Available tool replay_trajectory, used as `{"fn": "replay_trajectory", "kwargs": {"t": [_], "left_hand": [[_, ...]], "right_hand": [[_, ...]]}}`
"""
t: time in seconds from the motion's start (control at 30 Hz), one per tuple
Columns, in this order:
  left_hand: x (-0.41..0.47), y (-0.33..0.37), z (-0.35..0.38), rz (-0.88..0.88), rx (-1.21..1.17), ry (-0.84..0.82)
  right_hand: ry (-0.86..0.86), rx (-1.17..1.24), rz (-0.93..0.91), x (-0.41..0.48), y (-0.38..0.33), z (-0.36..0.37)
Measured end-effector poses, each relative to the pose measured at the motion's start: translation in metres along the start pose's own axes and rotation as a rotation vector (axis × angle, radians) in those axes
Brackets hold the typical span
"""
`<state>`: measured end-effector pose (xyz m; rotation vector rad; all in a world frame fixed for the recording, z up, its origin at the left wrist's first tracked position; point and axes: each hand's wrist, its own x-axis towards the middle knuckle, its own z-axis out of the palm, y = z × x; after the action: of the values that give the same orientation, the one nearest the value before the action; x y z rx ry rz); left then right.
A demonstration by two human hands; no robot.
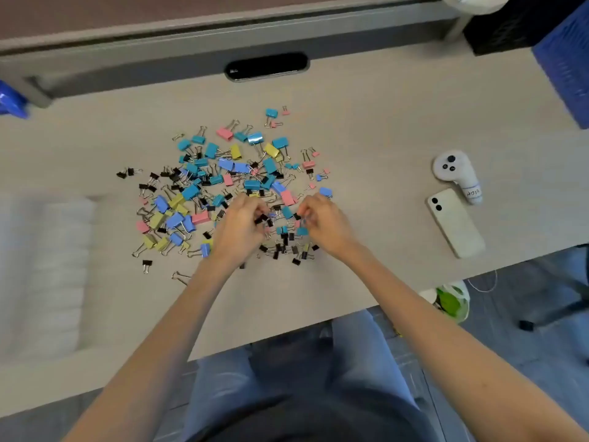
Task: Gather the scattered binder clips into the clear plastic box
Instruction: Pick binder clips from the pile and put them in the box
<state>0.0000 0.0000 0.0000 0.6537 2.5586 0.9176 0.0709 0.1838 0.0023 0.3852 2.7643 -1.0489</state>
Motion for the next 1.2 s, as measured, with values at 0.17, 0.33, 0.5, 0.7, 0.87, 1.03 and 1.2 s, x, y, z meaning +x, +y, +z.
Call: {"fn": "replay_trajectory", "kwargs": {"t": [0.17,0.33,0.5,0.7,0.87,1.03,1.2], "left_hand": [[-0.002,-0.023,-0.005,0.027,0.148,-0.143],[-0.007,-0.031,-0.007,0.156,0.235,-0.209],[-0.007,-0.03,0.0,0.2,0.276,-0.228],[-0.004,-0.033,0.002,0.21,0.308,-0.196],[-0.005,-0.044,0.004,0.228,0.372,-0.245],[-0.001,-0.045,-0.002,0.271,0.469,-0.288],[-0.002,-0.043,-0.004,0.404,0.635,-0.27]], "right_hand": [[-0.17,-0.202,-0.107,0.004,0.01,0.002],[-0.215,-0.312,-0.186,0.001,0.012,0.01],[-0.23,-0.393,-0.227,0.0,0.011,0.01],[-0.209,-0.362,-0.256,0.001,0.005,0.009],[-0.05,-0.348,-0.189,0.016,-0.008,0.017],[0.016,-0.44,-0.201,0.033,-0.011,0.027],[0.059,-0.493,-0.218,0.042,-0.016,0.029]]}}
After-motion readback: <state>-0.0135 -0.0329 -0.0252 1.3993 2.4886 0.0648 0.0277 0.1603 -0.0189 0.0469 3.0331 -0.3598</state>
